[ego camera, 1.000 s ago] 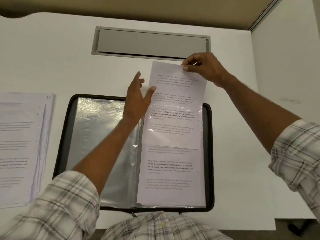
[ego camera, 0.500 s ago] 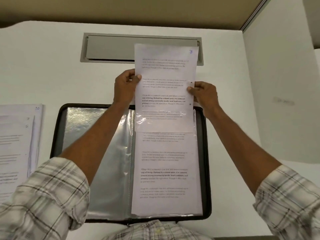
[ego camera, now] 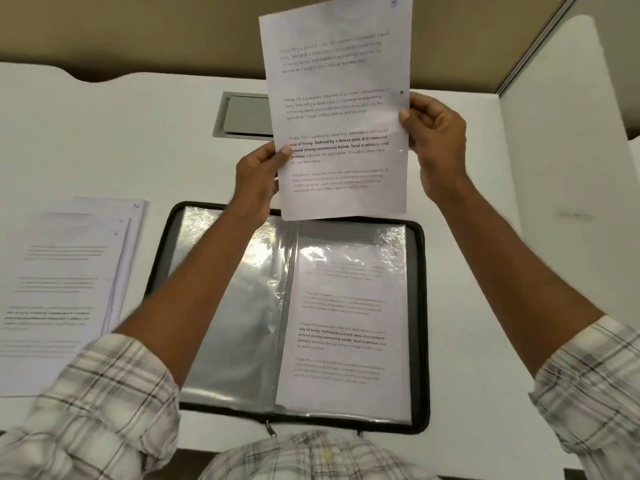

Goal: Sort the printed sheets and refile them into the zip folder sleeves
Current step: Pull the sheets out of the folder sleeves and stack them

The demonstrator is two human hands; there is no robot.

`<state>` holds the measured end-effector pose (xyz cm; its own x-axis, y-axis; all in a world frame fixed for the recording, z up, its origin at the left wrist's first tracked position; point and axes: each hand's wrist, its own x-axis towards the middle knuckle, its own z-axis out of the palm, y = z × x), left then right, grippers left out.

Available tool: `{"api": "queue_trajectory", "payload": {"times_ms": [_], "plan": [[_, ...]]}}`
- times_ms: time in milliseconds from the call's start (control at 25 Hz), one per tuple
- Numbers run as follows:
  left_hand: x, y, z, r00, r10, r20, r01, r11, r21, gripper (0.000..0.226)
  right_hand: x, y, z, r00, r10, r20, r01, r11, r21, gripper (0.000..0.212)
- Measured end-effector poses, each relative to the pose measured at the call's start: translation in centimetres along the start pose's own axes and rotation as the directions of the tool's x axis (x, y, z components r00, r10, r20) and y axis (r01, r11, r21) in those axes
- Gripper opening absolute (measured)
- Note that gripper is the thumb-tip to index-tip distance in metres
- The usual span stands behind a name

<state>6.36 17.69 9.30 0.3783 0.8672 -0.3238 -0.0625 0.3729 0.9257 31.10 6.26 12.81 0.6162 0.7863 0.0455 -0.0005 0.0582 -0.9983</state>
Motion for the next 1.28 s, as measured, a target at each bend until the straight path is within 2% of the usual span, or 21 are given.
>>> {"api": "queue_trajectory", "payload": {"times_ms": [200,320,440,640,840,960,1160,1280], "plan": [[-5.8,0.9,-7.9,0.997,-0.016,-0.069,0.017,1.000,0.025,0.025,-5.4,0.0,5.3,0.992,0.086,0.097,-0.093,0.993,0.069,0.037],[-9.0,0.8,-14.1,0.987,-0.056,-0.152,0.062,0.997,0.038,0.017,-9.6,1.2,10.1,0.974,0.177,0.143,-0.188,0.980,0.066,0.035],[-11.3,0.4,-21.6,0.974,-0.100,-0.204,0.113,0.992,0.054,0.020,-13.8,2.6,16.0,0.956,0.241,0.170,-0.247,0.969,0.015,0.032],[-13.5,0.4,-34.8,0.961,-0.099,-0.259,0.129,0.986,0.104,0.031,-20.4,6.0,27.6,0.917,0.371,0.145,-0.373,0.928,-0.020,0.034],[-15.2,-0.7,-46.0,0.937,-0.089,-0.338,0.191,0.941,0.281,0.033,-25.5,9.8,37.7,0.879,0.456,0.136,-0.444,0.889,-0.111,0.033],[-16.1,-1.4,-49.7,0.918,-0.083,-0.388,0.244,0.889,0.386,0.038,-27.0,10.9,41.6,0.870,0.474,0.140,-0.449,0.876,-0.174,0.037],[-16.8,-1.9,-52.1,0.912,0.000,-0.410,0.241,0.809,0.537,0.044,-28.0,11.5,43.9,0.841,0.473,0.264,-0.433,0.880,-0.197,0.047],[-16.7,-1.8,-52.0,0.898,0.091,-0.430,0.219,0.756,0.617,0.048,-28.8,11.0,42.8,0.868,0.417,0.271,-0.348,0.898,-0.268,0.047]]}}
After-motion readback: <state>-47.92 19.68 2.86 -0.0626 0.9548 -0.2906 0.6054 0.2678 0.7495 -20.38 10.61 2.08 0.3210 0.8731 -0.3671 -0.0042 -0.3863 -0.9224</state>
